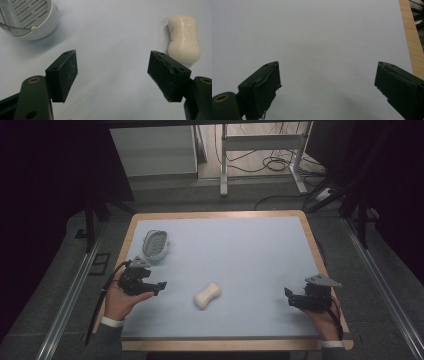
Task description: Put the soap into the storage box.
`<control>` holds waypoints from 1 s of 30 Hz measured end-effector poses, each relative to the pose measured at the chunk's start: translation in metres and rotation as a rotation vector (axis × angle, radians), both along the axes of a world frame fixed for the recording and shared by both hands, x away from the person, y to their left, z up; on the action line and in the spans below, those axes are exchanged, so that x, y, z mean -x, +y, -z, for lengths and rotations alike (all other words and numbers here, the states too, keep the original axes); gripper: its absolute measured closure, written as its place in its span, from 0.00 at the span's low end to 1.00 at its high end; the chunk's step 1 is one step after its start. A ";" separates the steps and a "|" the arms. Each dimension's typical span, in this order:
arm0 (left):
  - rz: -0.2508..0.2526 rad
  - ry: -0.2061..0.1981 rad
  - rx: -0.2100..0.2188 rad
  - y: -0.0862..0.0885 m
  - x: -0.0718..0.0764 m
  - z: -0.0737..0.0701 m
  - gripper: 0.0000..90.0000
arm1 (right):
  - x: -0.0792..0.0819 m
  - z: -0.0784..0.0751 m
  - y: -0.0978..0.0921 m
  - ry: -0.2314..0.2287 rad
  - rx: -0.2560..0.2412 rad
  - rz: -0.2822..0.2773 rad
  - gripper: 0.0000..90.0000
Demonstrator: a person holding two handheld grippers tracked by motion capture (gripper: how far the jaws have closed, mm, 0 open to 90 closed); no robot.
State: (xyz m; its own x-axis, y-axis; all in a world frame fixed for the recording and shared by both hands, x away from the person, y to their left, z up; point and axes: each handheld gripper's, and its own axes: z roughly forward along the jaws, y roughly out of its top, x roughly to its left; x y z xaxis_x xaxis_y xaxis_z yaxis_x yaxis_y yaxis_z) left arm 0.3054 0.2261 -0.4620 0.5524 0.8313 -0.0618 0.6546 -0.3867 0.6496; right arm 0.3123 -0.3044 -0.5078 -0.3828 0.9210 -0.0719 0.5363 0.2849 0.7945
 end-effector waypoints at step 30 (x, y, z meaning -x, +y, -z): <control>0.095 0.000 -0.068 -0.041 -0.012 -0.014 0.26 | 0.002 0.001 -0.002 0.001 0.011 0.013 0.07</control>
State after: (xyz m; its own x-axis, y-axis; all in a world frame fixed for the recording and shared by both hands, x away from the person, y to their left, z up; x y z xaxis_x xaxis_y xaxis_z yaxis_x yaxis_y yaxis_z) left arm 0.3171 0.1855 -0.4476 0.6292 0.7772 -0.0072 0.6127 -0.4903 0.6198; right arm 0.3105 -0.3064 -0.5089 -0.3712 0.9250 -0.0813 0.5406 0.2865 0.7910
